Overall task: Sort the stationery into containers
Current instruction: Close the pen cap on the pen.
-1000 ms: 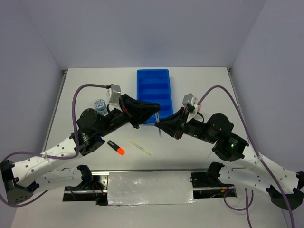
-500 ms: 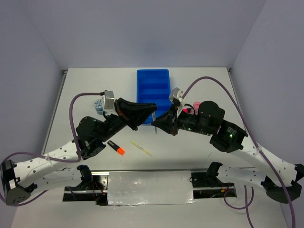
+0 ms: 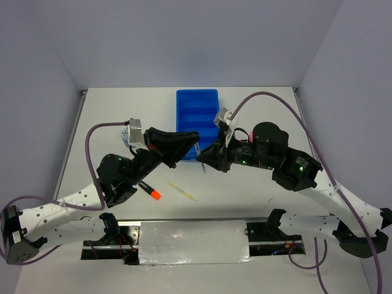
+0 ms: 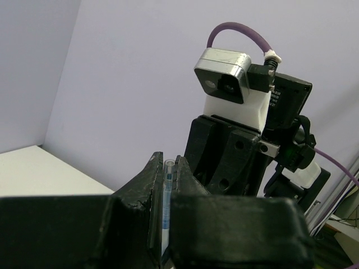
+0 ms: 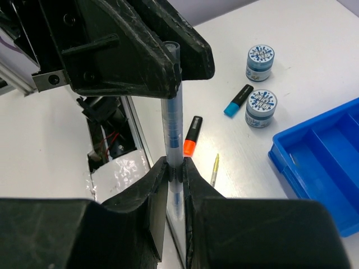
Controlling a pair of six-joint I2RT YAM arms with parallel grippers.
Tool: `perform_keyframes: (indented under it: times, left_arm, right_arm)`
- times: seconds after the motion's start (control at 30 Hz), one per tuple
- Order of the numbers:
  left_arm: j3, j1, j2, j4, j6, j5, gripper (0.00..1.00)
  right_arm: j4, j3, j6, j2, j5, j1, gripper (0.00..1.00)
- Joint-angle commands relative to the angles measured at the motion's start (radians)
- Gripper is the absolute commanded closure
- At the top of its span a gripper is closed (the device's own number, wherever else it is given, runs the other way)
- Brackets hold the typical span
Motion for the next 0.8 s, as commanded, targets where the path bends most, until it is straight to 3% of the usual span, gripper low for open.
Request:
perform_keyframes:
  times: [0.0, 0.27, 0.33, 0.5, 0.53, 0.6, 0.67, 0.7, 0.77]
  left_arm:
    - [-0.115, -0.07, 0.083, -0.377, -0.043, 0.167, 1.0]
    - [-0.178, -0.079, 0.065, -0.327, -0.077, 0.142, 1.0]
    - [-0.138, -0.079, 0.056, -0.366, -0.062, 0.104, 1.0]
    - [0.014, -0.079, 0.004, -0.584, 0.009, -0.039, 1.0]
    - [0.067, -0.079, -0.001, -0.615, 0.013, -0.123, 0.89]
    - [0.118, -0.079, -0.012, -0.691, 0.01, -0.21, 0.84]
    - [0.175, -0.079, -0.021, -0.713, 0.001, -0.304, 0.68]
    - [0.206, -0.079, -0.028, -0.712, 0.003, -0.323, 0.49]
    - [0.238, -0.079, -0.035, -0.709, 0.01, -0.346, 0.29]
  right_arm:
    - [0.556, 0.197, 0.028, -0.022, 0.12, -0.027, 1.0]
    - [0.568, 0.225, 0.072, -0.017, 0.108, -0.064, 1.0]
    - [0.581, 0.165, 0.023, -0.027, 0.029, -0.064, 1.0]
    - [0.426, 0.018, -0.194, -0.056, -0.165, -0.061, 1.0]
    - [0.379, -0.032, -0.22, -0.063, -0.154, -0.063, 1.0]
    - [0.355, -0.088, -0.274, -0.082, -0.125, -0.063, 1.0]
    - [0.321, -0.137, -0.293, -0.083, -0.123, -0.063, 1.0]
    - [0.308, -0.142, -0.297, -0.07, -0.137, -0.063, 1.0]
    - [0.266, -0.137, -0.304, -0.053, -0.148, -0.063, 1.0]
